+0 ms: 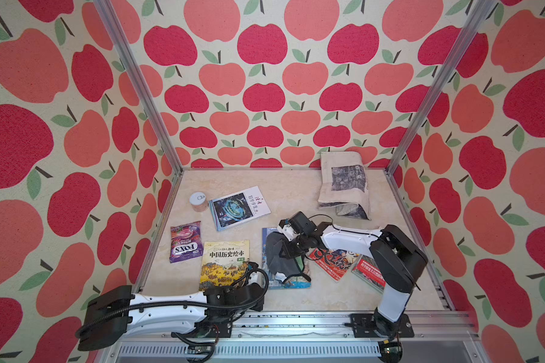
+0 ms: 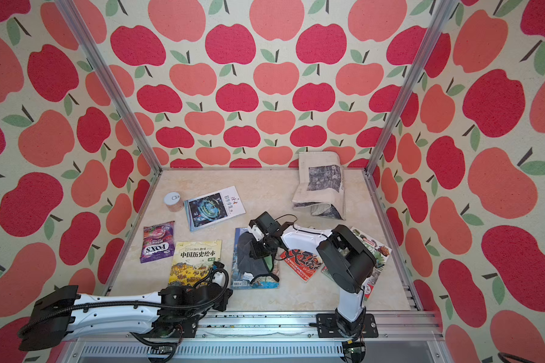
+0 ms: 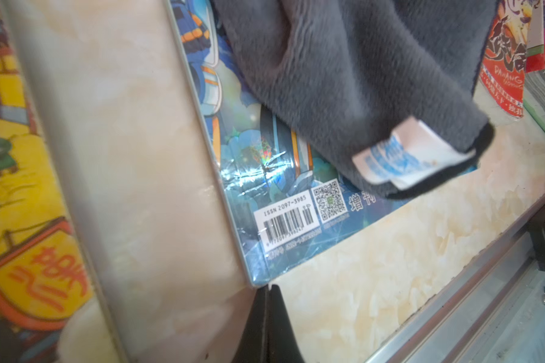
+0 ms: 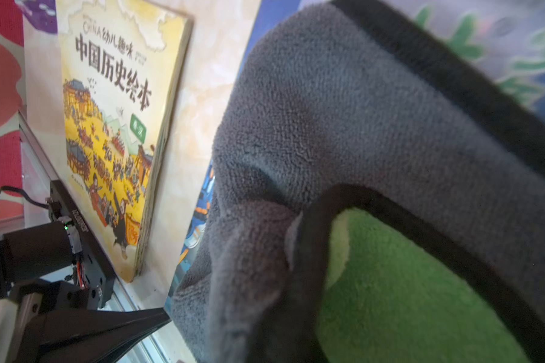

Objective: Wipe the cover of the book
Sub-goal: Adjust the book at the center of the board.

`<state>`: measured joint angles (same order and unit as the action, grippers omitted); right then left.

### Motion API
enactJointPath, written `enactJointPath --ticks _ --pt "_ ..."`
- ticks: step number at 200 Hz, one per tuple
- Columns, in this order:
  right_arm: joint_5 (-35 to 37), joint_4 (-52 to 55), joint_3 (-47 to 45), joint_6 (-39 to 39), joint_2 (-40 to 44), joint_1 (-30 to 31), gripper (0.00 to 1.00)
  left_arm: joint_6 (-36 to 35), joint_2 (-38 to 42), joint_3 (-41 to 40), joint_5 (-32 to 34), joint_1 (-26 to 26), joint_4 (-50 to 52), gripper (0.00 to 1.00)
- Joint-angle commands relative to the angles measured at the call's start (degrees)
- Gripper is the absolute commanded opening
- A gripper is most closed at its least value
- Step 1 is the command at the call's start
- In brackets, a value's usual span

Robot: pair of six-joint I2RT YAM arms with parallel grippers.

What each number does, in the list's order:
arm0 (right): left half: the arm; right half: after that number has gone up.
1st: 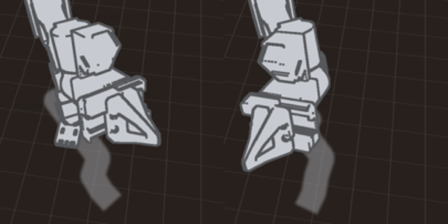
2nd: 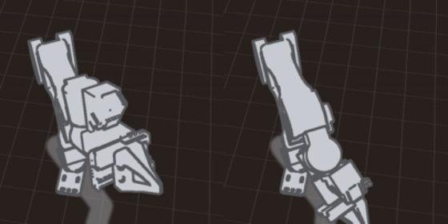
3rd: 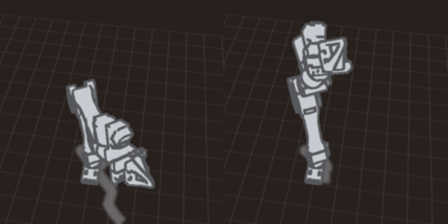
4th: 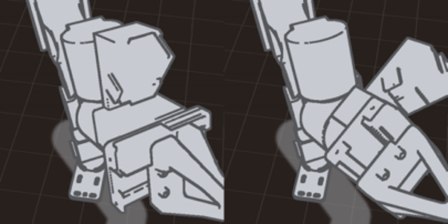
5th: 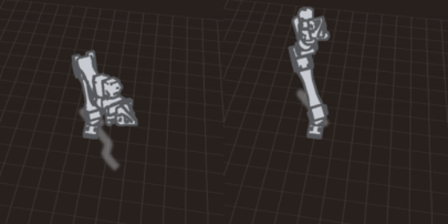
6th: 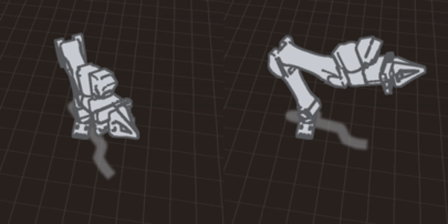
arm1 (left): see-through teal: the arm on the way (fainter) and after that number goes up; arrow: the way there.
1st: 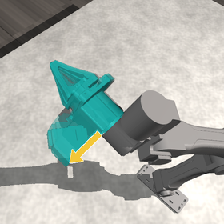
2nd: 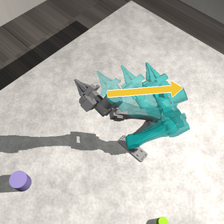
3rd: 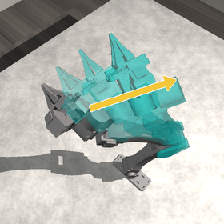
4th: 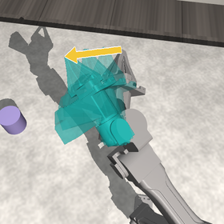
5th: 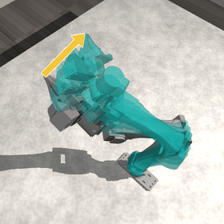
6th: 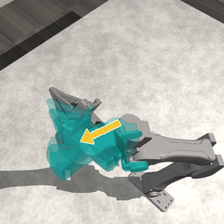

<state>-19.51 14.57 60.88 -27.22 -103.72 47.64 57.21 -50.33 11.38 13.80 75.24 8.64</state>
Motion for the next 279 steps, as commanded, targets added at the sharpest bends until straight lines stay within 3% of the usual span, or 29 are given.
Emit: enactJointPath --ticks 1,44,65,139,186,225,252,279 --pt "2.8 1.5 1.4 2.2 -0.3 -4.5 0.0 0.4 -0.8 -0.2 2.1 -0.4 4.6 0.0" --pt "3.8 3.9 8.9 4.1 -6.1 -8.9 0.0 -0.1 -5.5 1.3 2.0 -0.5 1.8 0.01" --pt "3.0 2.6 6.5 3.8 -4.8 -7.8 0.0 -0.4 -8.3 2.3 1.6 -0.8 0.3 0.01" --pt "6.2 2.3 -16.1 2.0 14.3 2.4 0.0 -1.2 -15.1 3.1 0.2 -1.6 -5.6 0.01" --pt "5.9 4.8 -19.8 2.1 22.5 5.6 0.0 -1.0 -13.0 2.7 0.3 -1.6 -4.6 0.01" --pt "3.8 -0.7 -14.9 2.4 13.6 8.9 0.0 -1.6 -7.9 2.1 0.8 -2.3 -2.7 0.01" --pt "3.0 -2.8 -5.6 3.0 2.8 11.8 0.0 -1.8 -5.2 2.0 0.6 -3.0 -0.9 0.01" --pt "1.8 -4.3 1.5 1.9 -2.0 14.2 0.0 -1.5 -2.6 2.5 0.5 -3.1 2.6 0.01"
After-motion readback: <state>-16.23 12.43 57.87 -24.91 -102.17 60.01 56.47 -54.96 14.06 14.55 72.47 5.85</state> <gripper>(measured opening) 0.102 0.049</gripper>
